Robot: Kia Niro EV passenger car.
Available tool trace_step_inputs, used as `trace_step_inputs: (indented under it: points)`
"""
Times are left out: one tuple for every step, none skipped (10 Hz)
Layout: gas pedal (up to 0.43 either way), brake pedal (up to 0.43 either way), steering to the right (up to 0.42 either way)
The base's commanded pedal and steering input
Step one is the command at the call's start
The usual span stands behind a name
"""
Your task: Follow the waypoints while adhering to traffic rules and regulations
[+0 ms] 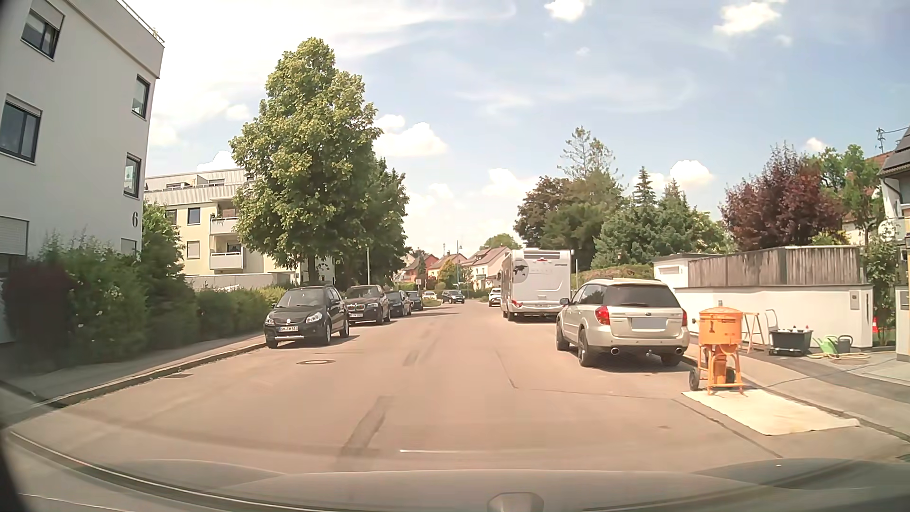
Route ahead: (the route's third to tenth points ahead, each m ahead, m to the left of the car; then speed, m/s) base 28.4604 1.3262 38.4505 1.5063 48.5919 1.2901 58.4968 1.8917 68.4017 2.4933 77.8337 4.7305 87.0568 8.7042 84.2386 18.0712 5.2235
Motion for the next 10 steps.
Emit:
trace_step_inputs:
  points:
    - [0.028,0.000,-0.011]
    - [0.028,0.000,-0.014]
    - [0.028,0.000,-0.017]
    - [0.028,0.000,-0.018]
    - [0.028,0.000,-0.018]
    - [0.028,0.000,-0.018]
    - [0.028,0.000,-0.018]
    - [0.028,0.000,-0.016]
    - [0.028,0.000,-0.014]
    - [0.028,0.000,-0.012]
